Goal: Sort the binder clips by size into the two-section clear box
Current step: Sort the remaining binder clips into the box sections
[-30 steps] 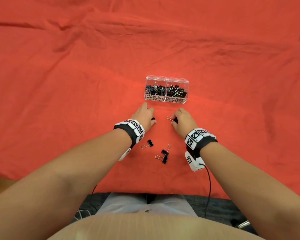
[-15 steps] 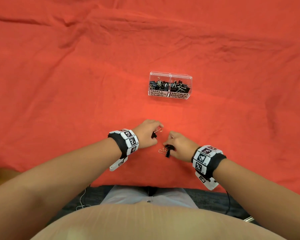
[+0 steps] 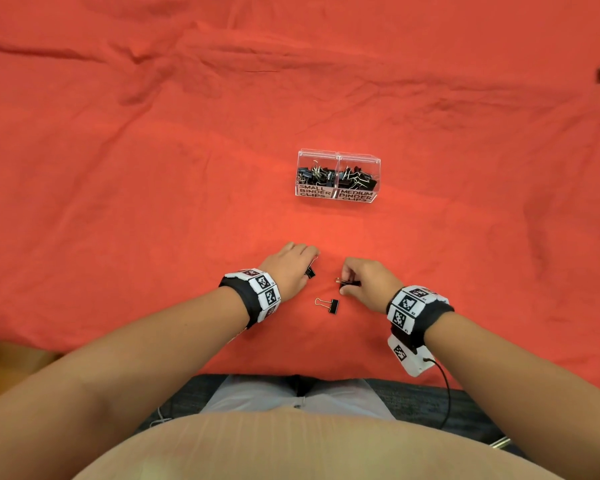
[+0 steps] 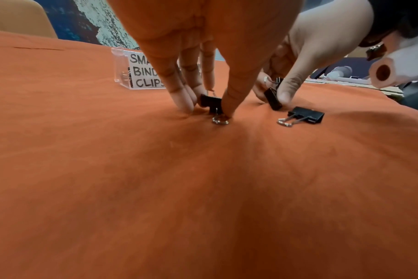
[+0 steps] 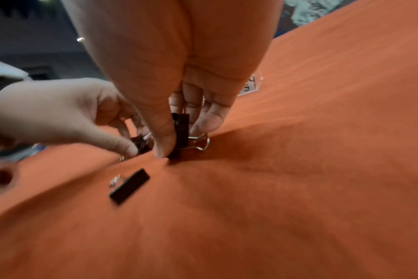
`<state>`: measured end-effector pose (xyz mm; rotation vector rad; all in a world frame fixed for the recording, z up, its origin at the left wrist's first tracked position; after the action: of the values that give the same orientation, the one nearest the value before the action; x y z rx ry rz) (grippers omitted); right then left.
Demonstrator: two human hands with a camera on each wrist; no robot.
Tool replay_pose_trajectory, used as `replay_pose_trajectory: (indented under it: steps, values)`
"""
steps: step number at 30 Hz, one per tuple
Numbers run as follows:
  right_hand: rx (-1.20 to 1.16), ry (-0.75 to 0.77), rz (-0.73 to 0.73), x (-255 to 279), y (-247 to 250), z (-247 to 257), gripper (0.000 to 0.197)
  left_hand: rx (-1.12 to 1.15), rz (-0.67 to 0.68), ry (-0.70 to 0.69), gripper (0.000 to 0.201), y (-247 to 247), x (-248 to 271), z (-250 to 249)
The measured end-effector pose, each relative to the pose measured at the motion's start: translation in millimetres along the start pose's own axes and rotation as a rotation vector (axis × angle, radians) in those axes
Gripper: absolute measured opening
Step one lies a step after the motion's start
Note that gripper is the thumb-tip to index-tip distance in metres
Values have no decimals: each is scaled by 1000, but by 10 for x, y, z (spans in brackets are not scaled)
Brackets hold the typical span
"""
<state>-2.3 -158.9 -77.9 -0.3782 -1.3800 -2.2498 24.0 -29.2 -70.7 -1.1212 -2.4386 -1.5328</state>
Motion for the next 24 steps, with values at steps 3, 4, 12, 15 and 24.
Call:
replay_pose_trajectory:
  steps: [3, 4, 12, 15, 24]
  values:
    - [-127, -57, -74, -87, 209, -50, 19, 24, -3, 23, 49, -11, -10, 3]
    - [-167, -72, -132, -133, 347, -65, 18, 25, 2, 26, 49, -20, -13, -1]
    - [-126, -253, -544, -603, 1627, -207, 11, 172, 14, 77, 39, -84, -81, 110]
    - [1, -254, -560, -819, 1766, -187, 11, 229, -2, 96, 32, -61, -124, 136]
    - [117, -171, -515, -840, 1635, -120, 21, 290, -87, 13, 25, 286, -295, -41]
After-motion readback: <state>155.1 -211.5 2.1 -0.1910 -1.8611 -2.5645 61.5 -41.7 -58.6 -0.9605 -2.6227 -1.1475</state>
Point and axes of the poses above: each hand's wrist, its own x-axis away from the middle knuckle, its own y-axis out of the back of the hand, z = x × y, the point moved 9 cm from there along -x, towards the middle knuckle, and after that the axes turned 10 degrees about x, right-handed, at the moved point
